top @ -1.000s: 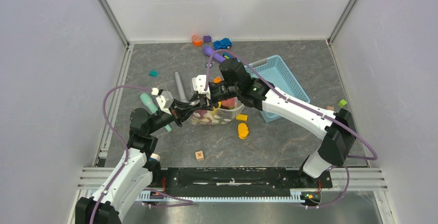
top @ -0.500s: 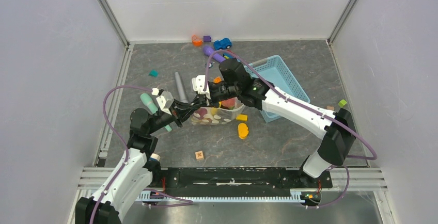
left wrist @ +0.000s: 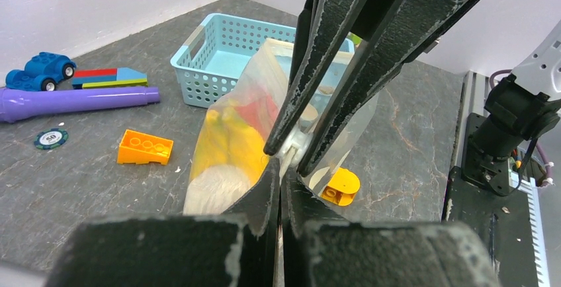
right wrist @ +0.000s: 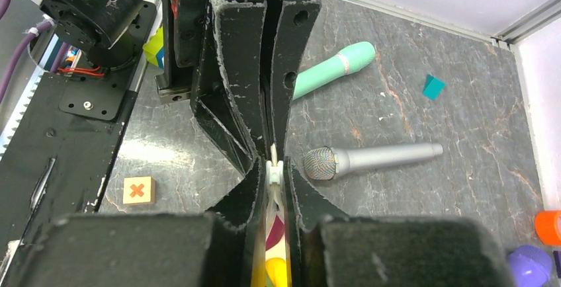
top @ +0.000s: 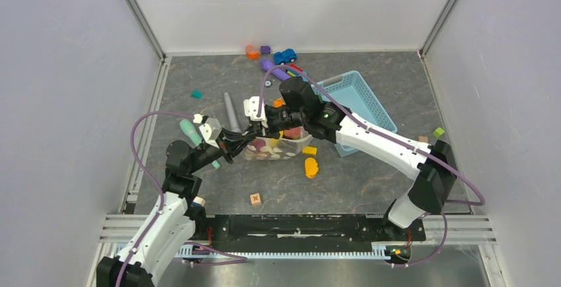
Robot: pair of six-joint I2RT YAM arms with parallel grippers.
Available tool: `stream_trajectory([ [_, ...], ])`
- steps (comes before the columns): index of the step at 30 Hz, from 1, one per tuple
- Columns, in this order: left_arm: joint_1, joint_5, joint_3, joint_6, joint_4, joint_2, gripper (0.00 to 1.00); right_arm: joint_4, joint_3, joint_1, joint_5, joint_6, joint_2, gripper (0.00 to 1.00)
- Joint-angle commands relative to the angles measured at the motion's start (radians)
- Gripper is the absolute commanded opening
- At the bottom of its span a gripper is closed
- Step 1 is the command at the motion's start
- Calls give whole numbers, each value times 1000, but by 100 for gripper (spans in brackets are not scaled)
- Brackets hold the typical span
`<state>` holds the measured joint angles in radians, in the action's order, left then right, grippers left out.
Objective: Place the food in the zip-top bag and seal the zipper
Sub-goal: Zip the zipper food storage bag at the center of the board.
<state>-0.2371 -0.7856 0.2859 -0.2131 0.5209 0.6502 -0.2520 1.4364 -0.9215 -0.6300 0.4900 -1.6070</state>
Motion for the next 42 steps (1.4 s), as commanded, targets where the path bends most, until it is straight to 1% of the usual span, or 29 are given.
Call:
stream_trajectory([
  [1, 4, 21, -7, -25, 19, -21, 2, -12, -14, 6, 92, -33, 47, 0],
  [6, 4, 34, -10, -26, 18, -29, 2, -27, -19, 8, 147, -54, 54, 0],
  [14, 4, 55, -11, -31, 17, -30, 2, -30, -47, 15, 175, -71, 85, 0],
  [28, 4, 194, -7, -53, 5, -18, 2, -6, -122, 24, 263, -126, 147, 0],
  [38, 4, 238, -4, -55, -3, -13, 2, -4, -162, 33, 328, -155, 194, 0],
  [42, 4, 235, -4, -52, -6, -15, 2, -3, -178, 39, 349, -171, 206, 0],
])
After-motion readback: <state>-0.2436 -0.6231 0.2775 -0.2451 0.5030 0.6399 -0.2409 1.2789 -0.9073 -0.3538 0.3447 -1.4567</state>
